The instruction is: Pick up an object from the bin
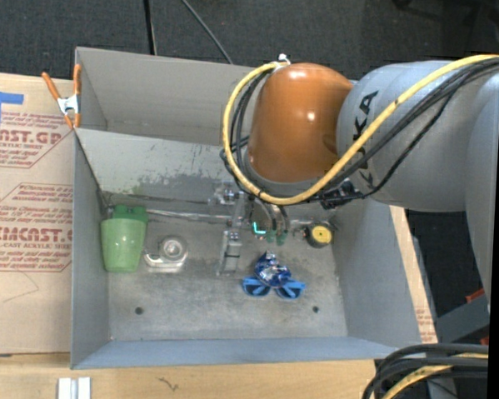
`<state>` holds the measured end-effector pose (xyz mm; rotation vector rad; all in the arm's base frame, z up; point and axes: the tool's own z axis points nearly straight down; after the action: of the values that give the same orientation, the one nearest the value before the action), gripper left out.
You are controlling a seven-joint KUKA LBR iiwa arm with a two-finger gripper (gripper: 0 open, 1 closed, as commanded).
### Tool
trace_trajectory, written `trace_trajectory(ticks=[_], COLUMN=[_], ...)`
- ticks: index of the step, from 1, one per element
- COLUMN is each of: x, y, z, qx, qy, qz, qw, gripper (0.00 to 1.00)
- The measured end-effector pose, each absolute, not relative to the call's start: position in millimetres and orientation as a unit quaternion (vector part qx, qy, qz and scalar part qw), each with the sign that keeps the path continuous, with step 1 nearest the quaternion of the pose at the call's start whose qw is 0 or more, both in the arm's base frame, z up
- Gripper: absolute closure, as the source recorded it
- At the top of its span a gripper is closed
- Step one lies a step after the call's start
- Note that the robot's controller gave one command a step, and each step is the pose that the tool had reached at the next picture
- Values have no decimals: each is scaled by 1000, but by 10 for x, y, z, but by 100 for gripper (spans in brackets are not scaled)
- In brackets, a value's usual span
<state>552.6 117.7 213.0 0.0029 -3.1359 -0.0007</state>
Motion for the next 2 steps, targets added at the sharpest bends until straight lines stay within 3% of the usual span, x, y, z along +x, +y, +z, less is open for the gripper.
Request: trace_trajectory(ticks=[1,2], x=[5718,5741], y=[1711,1586], z=[1416,650], qx=[-1,-44], qy=[-1000,-999], qz=[-1,1], qw=[2,3], gripper=[0,0])
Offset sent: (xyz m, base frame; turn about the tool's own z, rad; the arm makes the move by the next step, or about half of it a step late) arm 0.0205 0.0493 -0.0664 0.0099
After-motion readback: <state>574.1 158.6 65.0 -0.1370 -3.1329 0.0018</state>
